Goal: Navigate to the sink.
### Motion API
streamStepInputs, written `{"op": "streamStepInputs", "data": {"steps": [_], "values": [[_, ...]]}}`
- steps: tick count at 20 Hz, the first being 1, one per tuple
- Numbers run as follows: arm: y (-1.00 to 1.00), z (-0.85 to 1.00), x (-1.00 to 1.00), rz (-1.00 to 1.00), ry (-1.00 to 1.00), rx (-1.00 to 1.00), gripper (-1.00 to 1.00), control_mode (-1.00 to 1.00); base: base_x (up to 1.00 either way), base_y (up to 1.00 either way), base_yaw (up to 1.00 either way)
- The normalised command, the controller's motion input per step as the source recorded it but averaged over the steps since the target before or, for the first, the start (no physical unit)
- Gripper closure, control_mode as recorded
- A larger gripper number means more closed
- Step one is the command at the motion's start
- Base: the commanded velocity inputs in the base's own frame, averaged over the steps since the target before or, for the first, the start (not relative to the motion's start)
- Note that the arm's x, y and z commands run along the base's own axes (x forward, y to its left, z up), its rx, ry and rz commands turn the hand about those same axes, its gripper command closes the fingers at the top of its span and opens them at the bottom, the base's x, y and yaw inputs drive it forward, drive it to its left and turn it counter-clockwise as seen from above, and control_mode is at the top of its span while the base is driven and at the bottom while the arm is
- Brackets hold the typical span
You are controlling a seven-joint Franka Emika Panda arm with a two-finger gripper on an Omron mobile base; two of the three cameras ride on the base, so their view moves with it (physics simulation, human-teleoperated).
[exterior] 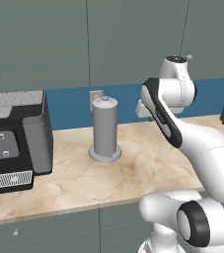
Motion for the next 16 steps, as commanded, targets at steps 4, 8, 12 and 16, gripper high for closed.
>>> {"op": "streamStepInputs", "data": {"steps": [4, 8, 12, 16], "values": [[0.00, 0.00, 0.00, 0.00, 0.00, 0.00, -1.00, 1.00, 0.00, 0.00, 0.00], [0.00, 0.00, 0.00, 0.00, 0.00, 0.00, -1.00, 1.00, 0.00, 0.00, 0.00], [0.00, 0.00, 0.00, 0.00, 0.00, 0.00, -1.00, 1.00, -0.45, 0.02, 0.00], [0.00, 0.00, 0.00, 0.00, 0.00, 0.00, -1.00, 1.00, -1.00, 0.32, -0.25]]}}
